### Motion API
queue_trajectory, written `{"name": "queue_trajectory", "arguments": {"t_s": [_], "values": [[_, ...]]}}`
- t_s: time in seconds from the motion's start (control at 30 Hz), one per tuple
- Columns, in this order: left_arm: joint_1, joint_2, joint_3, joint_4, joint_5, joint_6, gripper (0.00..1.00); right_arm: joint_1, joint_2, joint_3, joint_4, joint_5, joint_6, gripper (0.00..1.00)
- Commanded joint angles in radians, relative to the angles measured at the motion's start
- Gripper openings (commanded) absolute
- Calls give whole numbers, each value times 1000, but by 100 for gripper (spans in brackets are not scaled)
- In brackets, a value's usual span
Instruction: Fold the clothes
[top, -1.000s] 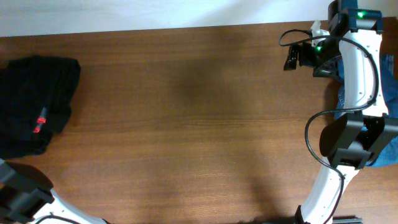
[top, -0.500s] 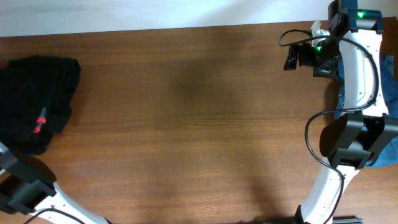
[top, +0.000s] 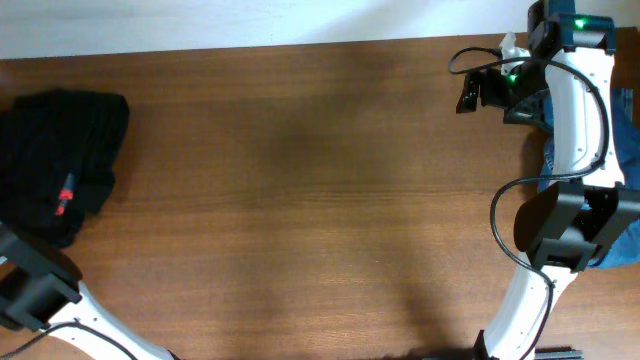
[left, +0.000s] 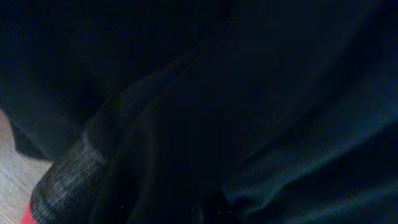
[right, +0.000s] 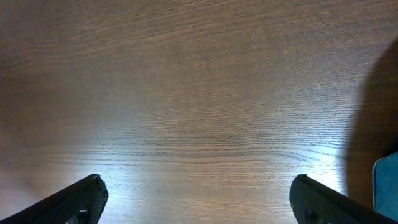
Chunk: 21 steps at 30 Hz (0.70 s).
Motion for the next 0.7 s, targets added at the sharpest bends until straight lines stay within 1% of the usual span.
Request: {"name": "queue_trajectory", "arguments": {"t_s": [0.0,0.13,0.2,0.23,0.4,0.5,0.57,0.67], "values": [[34,48,-14,-19,-29,-40,5,-2,-27,16,0,5,5,99],[58,61,-15,-29,-28,-61,5,-2,-27,16,0,5,5,99],[65,56,-13,-28,-20,-61,2,-2,-27,16,0,5,5,99],[68,50,-10,-24,11,-61,1,-2,-27,16,0,5,5,99],[63,-8,40,2,235,-61,1,-2,-27,16,0,5,5,99],[53,-53,53,29,292,-64,2,-2,-27,16,0,5,5,99],[43,-82,53,38,300,-73,2,-2,-27,16,0,5,5,99],[23,-119,53,23,332,-72,2,-2,-27,16,0,5,5,99]]}}
